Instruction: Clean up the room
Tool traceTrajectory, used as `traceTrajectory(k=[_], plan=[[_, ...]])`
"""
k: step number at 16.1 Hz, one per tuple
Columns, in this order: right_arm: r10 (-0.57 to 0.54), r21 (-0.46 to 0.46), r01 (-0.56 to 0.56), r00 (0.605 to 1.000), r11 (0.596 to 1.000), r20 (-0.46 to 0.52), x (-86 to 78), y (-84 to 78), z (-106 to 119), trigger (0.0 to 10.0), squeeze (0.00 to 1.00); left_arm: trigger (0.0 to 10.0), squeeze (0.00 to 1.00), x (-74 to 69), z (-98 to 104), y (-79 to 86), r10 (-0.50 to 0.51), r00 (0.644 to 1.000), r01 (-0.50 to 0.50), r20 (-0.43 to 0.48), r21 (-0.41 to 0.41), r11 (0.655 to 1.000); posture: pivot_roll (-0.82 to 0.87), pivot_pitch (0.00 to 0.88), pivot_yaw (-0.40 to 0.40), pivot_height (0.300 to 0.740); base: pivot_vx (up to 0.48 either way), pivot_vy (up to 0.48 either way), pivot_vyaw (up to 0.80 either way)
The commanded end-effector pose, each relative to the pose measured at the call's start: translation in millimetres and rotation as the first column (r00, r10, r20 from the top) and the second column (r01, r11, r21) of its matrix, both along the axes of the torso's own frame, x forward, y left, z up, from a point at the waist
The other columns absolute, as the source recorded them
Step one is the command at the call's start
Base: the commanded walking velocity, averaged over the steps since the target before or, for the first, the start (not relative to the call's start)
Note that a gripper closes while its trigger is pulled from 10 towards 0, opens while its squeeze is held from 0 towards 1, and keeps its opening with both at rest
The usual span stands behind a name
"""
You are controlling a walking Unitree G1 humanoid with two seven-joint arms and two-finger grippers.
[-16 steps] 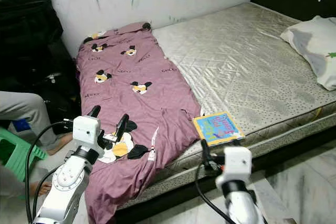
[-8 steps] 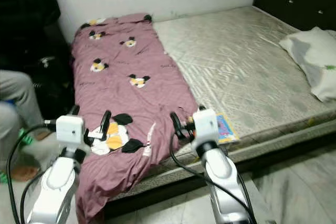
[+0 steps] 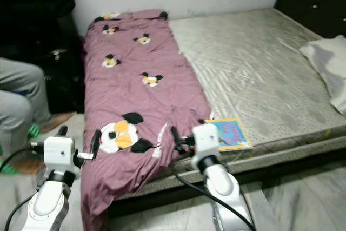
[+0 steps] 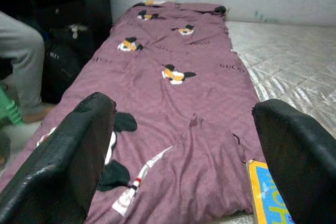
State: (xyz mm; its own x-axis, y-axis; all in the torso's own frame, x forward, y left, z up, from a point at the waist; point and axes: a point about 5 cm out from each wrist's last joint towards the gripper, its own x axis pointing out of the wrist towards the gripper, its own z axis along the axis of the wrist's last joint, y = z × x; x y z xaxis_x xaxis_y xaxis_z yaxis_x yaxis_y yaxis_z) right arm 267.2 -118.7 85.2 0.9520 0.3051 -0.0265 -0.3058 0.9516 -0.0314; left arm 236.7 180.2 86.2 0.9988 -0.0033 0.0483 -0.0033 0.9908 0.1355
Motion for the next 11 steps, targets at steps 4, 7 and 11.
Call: traceTrajectory(k=[4,7,11], plan=[[0.021,0.015,-0.022,0.999,1.000,0.037,-4.2,16.1,8.2,10.0,0.00,10.0,0.00,1.1,-1.5,-2.2,-0.019,0.999,0.018,-0.031,-0.012,1.000,0.03,0.111,0.027,0.740,0.000,0.000,0.58],[-0.016,0.014,0.015,0.999,1.000,0.038,-2.5,12.3,8.6,10.0,0.00,10.0,0.00,2.0,0.3,-13.5,-0.065,0.997,0.063,-0.037,-0.040,0.997,0.03,0.122,0.036,0.740,0.000,0.000,0.00],[-0.046,-0.006,0.046,0.998,0.999,0.031,-0.9,3.6,6.5,10.0,0.00,10.0,0.00,3.9,2.4,-17.4,-0.096,0.995,0.095,-0.033,-0.051,0.994,0.03,0.127,0.037,0.740,0.000,0.000,0.00]])
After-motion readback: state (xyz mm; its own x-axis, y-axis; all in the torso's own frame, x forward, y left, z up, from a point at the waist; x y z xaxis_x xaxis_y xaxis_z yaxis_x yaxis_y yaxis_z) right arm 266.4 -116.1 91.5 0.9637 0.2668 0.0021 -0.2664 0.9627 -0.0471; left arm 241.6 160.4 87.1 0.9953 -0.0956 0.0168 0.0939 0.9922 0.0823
